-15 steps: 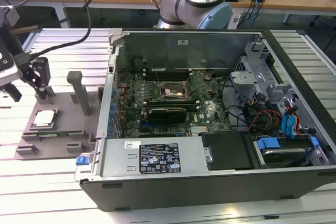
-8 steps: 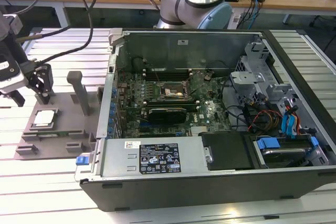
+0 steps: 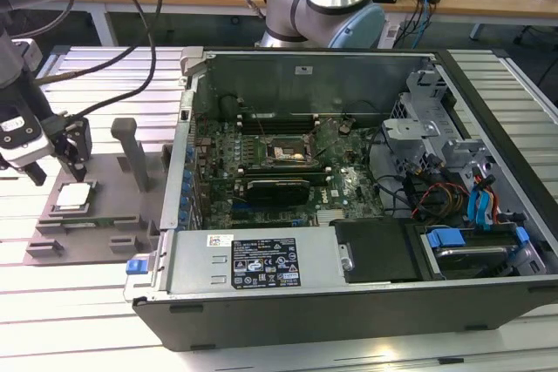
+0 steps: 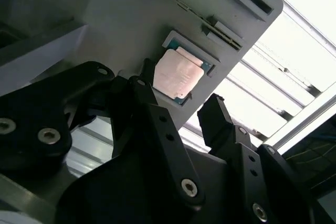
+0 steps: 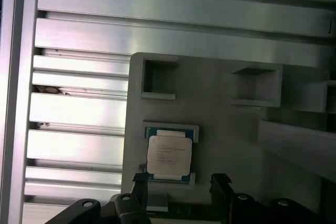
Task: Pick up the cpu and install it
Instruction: 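Pick up the cpu and move it towards the insertion slot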
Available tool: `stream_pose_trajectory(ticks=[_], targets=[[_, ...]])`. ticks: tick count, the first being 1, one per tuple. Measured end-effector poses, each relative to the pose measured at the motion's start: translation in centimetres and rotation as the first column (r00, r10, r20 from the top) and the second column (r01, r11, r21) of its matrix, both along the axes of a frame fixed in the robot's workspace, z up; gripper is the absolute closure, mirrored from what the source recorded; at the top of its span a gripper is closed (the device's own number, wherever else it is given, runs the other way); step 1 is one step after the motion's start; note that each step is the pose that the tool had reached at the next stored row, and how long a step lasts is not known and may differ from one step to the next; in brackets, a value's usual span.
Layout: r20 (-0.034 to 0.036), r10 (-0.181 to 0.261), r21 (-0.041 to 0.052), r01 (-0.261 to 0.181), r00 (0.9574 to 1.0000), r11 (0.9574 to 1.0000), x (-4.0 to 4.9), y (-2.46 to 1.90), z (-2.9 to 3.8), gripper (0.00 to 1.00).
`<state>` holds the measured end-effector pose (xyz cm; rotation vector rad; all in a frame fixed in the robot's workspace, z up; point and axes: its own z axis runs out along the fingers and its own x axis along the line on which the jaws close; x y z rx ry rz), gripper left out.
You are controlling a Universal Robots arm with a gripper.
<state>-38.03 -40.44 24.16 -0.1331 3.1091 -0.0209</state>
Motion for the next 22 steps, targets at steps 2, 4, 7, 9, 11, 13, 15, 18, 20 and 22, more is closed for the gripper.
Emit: stream_pose_trajectory(ticks=[2,4,7,9,11,13,15,18,20,22], targets=[[-0.0001,0.002,0.0000,-0.002,1.0000,1.0000,-0.08,0.01,-0.46,0.40],[0.0000,0.003,0.0000,-0.003,1.0000,1.0000,-0.16,0.08,-0.92,0.40],[-0.0001,0.006,0.0001,-0.006,1.0000,1.0000,-0.28,0.17,-1.62,0.40],[0.0000,0.011,0.0002,-0.011,0.9999,0.9999,-0.31,0.20,-2.46,0.40],[0.0000,0.024,0.0001,-0.024,0.9997,0.9997,-0.32,0.37,-3.15,0.40],[-0.0001,0.038,0.0002,-0.038,0.9993,0.9993,-0.31,0.64,-3.75,0.40],[-0.0001,0.048,0.0002,-0.048,0.9988,0.9988,-0.31,0.65,-4.21,0.40],[-0.0003,0.053,0.0001,-0.053,0.9986,0.9986,-0.32,0.70,-4.74,0.40],[-0.0003,0.053,0.0003,-0.053,0.9986,0.9986,-0.32,0.71,-4.83,0.40],[0.0000,0.053,0.0006,-0.053,0.9986,0.9986,-0.35,0.72,-4.88,0.40]])
